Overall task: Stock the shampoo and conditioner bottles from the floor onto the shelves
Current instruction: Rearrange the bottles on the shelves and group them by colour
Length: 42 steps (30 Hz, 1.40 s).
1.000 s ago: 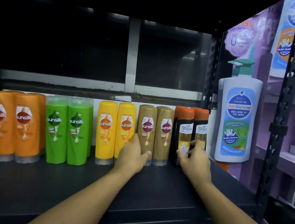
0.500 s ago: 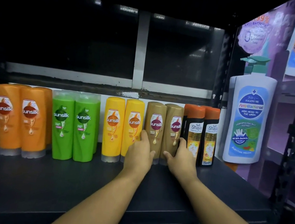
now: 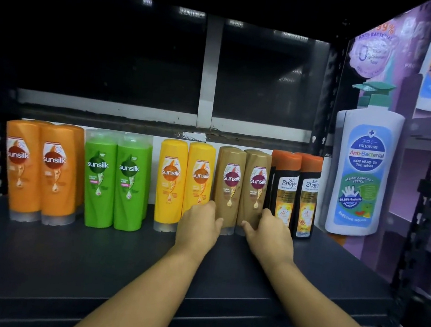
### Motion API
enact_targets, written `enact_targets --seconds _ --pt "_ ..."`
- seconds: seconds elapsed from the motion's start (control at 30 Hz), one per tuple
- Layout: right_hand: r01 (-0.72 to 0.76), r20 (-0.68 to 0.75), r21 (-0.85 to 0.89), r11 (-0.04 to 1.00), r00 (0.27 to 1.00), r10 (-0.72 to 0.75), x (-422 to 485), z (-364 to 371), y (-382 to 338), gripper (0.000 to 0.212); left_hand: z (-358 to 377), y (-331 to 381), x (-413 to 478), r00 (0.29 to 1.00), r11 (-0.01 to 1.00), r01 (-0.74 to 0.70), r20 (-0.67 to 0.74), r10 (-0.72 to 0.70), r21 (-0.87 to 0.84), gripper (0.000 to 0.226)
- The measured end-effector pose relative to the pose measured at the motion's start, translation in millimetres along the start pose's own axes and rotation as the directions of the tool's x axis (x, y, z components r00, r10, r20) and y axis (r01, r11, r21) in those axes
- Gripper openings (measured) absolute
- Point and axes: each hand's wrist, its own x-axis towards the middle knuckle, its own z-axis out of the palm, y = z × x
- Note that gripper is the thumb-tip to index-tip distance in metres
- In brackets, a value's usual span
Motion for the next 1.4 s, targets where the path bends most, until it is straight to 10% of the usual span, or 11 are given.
enact_targets --seconds 0.13,0.43,1.4 --pt "0.143 0.016 -0.008 0.990 0.990 -0.143 -11.3 -7.3 -5.4 0.028 -14.2 -16.3 -11.1 0.970 0.987 -0.140 0.212 0.121 0.074 0.025" --pt "0.282 0.561 0.165 0.945 0.761 -0.325 -38.7 -4.4 -53.0 0.051 -71.7 -84.8 -40.0 0.811 0.963 -0.269 0.540 0.225 0.003 0.047" --pt "0.278 0.584 0.091 0.956 0.763 -0.278 -57.9 1.0 -68.5 0.062 -86.7 -117.5 -54.7 0.916 0.999 -0.039 0.400 0.021 0.036 0.049"
